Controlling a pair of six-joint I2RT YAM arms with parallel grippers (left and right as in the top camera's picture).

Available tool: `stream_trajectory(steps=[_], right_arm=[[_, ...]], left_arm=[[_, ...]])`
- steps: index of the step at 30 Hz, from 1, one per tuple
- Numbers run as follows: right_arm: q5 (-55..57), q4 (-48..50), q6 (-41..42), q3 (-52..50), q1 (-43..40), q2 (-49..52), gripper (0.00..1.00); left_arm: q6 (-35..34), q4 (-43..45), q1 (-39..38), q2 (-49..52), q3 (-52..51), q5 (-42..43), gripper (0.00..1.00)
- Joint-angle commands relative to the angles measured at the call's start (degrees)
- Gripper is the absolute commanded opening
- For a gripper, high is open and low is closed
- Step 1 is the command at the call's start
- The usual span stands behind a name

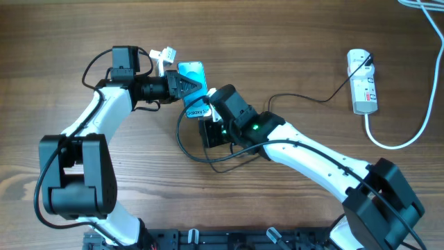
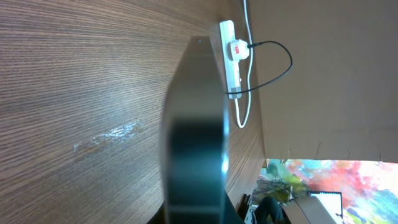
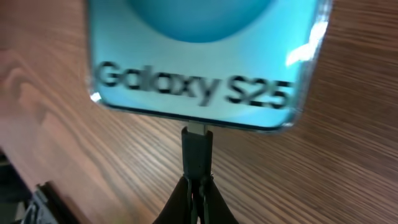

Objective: Plug charger to phone and switch on socket
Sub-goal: 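Push the USB-C plug upward into the phone port with the right gripper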

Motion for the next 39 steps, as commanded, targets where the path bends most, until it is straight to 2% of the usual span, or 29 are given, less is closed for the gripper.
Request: stream_trajectory(steps=[1,9,21,28,30,32,39], right_arm=[[-5.75,1.20,-4.02,0.98,-0.46,0.74,0.04],[2.45,-0.70,-0.48,0.98,-0.48,0.74,0.04],[1.75,2.01,-0.46,0.98,-1.60,0.74,0.04],[1.75,3.28,2.56,0.98,-1.60,0.74,0.04],[1.75,3.85,2.54,0.98,-1.62,0.74,0.04],[1.77,4.44,2.56,1.01,-1.62,0.74,0.04],[-0.52,5.73,2.49,1.01,-4.37,0.72,0.04]], left_arm=[[-0.11,0.48,0.09,-0.22,0.39,2.64,0.04],[-0.11,0.44,0.09,-0.22,0.39,2.67,0.04],[-0.07,0.46,0.09,-0.22,0.39,2.89,0.04],[0.39,0.42,0.04,-0.22,0.39,2.89,0.04],[1.31,0.22,0.04,-0.22,0.39,2.91,0.04],[5.18,-0.44,-0.09,-0.22,0.39,5.33,0.04],[6.60,-1.29,-1.33,-0.22,0.39,5.66,0.04]])
